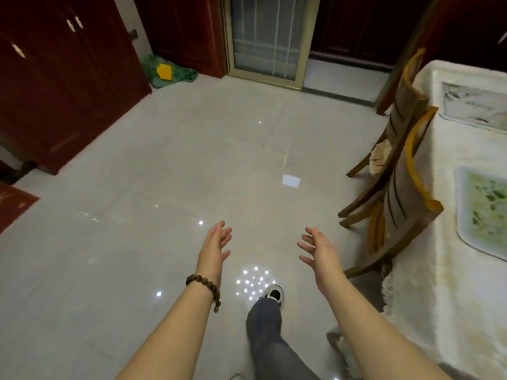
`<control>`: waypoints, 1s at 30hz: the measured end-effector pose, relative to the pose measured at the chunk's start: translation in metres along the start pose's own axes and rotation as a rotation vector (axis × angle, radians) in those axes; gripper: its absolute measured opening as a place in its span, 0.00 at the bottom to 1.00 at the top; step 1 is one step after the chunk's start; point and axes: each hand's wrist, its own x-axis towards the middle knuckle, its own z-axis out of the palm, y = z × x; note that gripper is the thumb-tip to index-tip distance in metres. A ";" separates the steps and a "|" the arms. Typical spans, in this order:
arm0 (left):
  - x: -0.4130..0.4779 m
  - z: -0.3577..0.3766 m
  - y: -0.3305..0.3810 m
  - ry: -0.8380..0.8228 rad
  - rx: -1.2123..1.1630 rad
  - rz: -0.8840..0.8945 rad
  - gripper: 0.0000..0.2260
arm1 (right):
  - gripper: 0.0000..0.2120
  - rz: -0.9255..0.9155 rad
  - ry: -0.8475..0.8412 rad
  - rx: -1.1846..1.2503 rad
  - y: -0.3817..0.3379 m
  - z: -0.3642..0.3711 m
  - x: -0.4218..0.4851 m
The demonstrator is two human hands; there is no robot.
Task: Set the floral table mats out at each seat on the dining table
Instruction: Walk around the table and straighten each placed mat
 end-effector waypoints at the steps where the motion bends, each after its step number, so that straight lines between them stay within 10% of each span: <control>1: 0.017 0.013 0.006 -0.020 0.014 -0.004 0.15 | 0.13 -0.001 0.026 0.018 -0.007 -0.002 0.016; 30: 0.310 0.505 0.198 -0.835 0.262 0.003 0.19 | 0.17 -0.237 0.623 0.513 -0.304 -0.146 0.323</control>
